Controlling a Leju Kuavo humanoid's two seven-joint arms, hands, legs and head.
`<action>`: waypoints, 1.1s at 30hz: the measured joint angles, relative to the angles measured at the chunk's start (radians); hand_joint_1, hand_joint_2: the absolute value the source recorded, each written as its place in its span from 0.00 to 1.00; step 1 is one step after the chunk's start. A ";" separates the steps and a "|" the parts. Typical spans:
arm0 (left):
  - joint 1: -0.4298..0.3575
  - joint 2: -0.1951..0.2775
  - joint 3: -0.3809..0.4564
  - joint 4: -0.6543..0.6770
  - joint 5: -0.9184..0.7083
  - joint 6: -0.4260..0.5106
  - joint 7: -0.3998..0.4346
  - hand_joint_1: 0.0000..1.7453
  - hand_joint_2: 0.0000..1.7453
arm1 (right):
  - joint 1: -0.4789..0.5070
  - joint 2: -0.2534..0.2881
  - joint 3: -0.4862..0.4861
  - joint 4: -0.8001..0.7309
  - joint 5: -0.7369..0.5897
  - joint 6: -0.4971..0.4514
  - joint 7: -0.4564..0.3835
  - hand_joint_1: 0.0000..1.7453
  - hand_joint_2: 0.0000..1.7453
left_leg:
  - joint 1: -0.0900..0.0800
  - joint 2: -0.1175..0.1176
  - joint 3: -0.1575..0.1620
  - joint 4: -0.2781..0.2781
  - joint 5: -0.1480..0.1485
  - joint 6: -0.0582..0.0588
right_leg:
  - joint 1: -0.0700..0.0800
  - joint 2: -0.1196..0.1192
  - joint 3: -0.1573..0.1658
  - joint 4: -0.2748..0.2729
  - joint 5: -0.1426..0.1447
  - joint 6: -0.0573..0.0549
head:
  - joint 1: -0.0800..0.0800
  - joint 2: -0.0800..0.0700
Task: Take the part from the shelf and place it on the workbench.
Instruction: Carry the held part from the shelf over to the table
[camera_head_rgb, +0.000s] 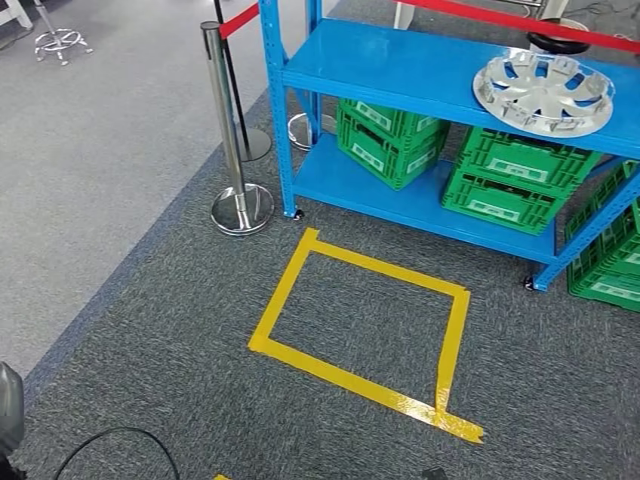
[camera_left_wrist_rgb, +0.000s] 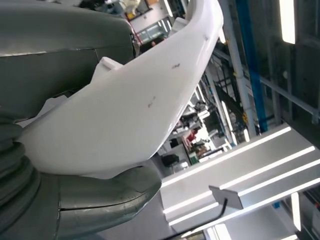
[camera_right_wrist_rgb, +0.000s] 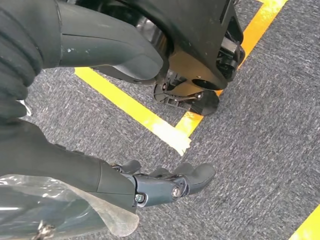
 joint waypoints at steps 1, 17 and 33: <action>0.001 0.000 0.000 0.000 0.002 0.006 0.000 1.00 1.00 | -0.002 0.000 0.000 0.002 0.000 -0.001 0.000 0.00 1.00 | 0.000 -0.009 -0.005 -0.003 0.003 0.010 | 0.000 -0.007 0.000 -0.001 0.001 0.006 | 0.000 0.000; -0.005 -0.003 -0.010 0.000 0.002 0.059 0.000 1.00 1.00 | -0.016 -0.005 -0.007 0.030 -0.003 -0.003 -0.003 0.00 1.00 | -0.007 -0.177 -0.082 0.015 0.056 0.018 | -0.007 0.200 0.001 0.008 -0.013 -0.006 | 0.004 0.000; 0.008 -0.028 -0.012 -0.009 -0.013 0.037 0.000 1.00 1.00 | -0.006 -0.001 -0.012 0.010 0.005 0.037 0.016 0.00 1.00 | -0.010 -0.023 -0.059 0.011 0.033 0.040 | -0.002 0.030 -0.002 0.014 -0.026 0.023 | -0.008 0.000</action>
